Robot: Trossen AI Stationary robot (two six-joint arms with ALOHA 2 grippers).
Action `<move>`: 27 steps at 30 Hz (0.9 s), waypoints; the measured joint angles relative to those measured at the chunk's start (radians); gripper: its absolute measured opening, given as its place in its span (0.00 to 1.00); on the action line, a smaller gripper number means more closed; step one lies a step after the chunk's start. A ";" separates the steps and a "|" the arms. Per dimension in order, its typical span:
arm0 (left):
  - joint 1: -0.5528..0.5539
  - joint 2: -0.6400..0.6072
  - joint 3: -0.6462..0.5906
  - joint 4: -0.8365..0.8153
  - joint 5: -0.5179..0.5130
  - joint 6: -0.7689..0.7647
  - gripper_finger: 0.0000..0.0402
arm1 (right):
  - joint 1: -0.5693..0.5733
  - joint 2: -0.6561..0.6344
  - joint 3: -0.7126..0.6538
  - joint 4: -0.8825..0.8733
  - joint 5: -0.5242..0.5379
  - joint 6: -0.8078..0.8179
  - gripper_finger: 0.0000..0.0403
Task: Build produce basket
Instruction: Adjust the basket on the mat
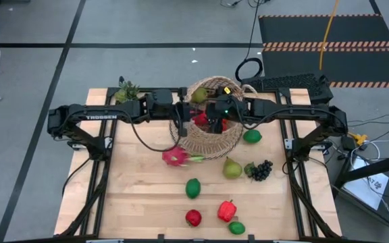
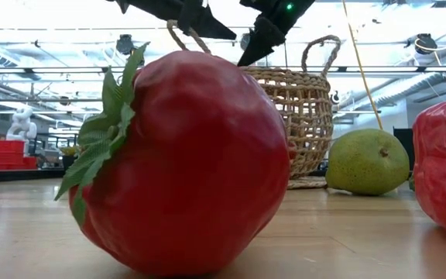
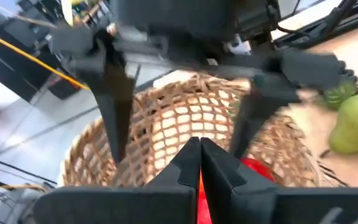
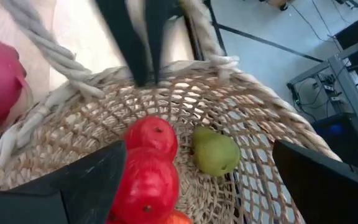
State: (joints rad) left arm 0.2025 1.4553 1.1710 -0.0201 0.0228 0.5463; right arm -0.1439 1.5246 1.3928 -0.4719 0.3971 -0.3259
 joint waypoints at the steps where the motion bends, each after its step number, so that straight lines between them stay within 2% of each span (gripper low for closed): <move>1: -0.003 -0.023 -0.002 -0.017 -0.001 -0.015 0.02 | 0.006 -0.009 0.000 -0.001 0.003 0.015 0.99; 4: -0.023 -0.083 0.002 -0.022 -0.004 -0.045 0.01 | 0.037 -0.045 0.000 -0.049 0.027 0.073 0.99; 6: -0.034 -0.128 -0.001 -0.087 0.001 -0.066 0.01 | 0.064 -0.076 0.000 -0.074 0.038 0.111 0.99; 11: -0.063 -0.208 0.000 -0.157 -0.005 -0.109 0.06 | 0.140 -0.147 0.000 -0.108 0.052 0.204 0.99; 14: -0.068 -0.238 0.000 -0.203 -0.007 -0.126 0.08 | 0.177 -0.176 -0.026 -0.073 0.051 0.227 0.99; 20: -0.066 -0.185 0.001 -0.180 0.002 -0.151 0.09 | 0.207 -0.198 -0.153 0.007 0.044 0.244 0.99; 24: -0.061 -0.126 0.001 -0.154 0.007 -0.176 0.10 | 0.213 -0.197 -0.275 0.130 -0.051 0.225 0.99; 27: -0.059 -0.109 0.001 -0.085 0.006 -0.190 0.14 | 0.212 -0.195 -0.363 0.250 -0.085 0.195 0.99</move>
State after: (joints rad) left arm 0.1432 1.3468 1.1716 -0.1055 0.0293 0.3564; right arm 0.0677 1.3291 1.0295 -0.2214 0.3123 -0.1310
